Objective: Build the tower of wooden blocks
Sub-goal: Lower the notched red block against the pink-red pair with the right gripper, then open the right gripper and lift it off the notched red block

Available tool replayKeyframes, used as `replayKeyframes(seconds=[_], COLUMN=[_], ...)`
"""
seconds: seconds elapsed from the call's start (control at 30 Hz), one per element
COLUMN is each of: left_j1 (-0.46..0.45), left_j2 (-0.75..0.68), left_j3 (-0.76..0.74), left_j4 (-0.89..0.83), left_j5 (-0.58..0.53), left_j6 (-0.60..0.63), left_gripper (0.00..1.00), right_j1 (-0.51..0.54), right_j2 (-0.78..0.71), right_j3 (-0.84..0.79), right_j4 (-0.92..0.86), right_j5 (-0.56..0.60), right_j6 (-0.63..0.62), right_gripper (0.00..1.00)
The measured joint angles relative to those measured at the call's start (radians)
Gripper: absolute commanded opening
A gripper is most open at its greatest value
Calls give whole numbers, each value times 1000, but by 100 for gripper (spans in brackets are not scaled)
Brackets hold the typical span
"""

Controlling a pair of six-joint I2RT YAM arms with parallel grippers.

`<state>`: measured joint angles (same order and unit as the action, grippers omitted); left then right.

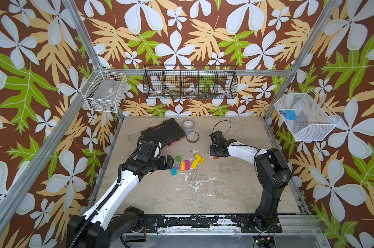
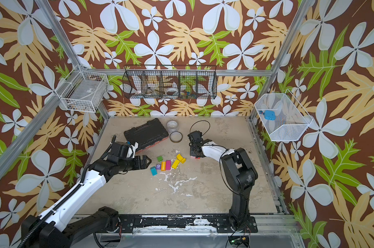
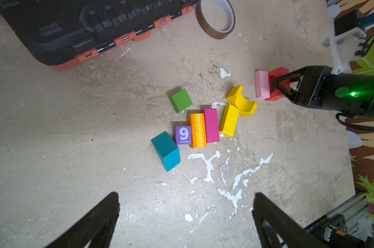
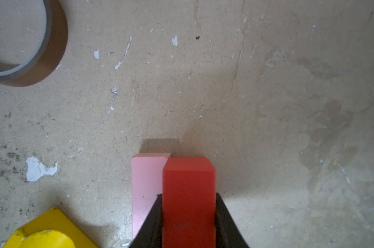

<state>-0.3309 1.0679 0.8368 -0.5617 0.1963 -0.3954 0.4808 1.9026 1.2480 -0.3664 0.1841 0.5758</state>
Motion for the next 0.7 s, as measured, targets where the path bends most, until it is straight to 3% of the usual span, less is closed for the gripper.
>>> replayKeyframes(seconds=[0.23,0.7], left_j1=[0,0], left_j2=[0,0], left_j3=[0,0], left_j4=[0,0], left_j5=[0,0], left_j6=[0,0], left_gripper=[98,98], right_j1=[0,0], right_j2=[0,-39], right_j3=[1,-16], right_j4=[-5,-6], right_j5=[5,8], right_j6=[0,0], right_gripper=[41,47])
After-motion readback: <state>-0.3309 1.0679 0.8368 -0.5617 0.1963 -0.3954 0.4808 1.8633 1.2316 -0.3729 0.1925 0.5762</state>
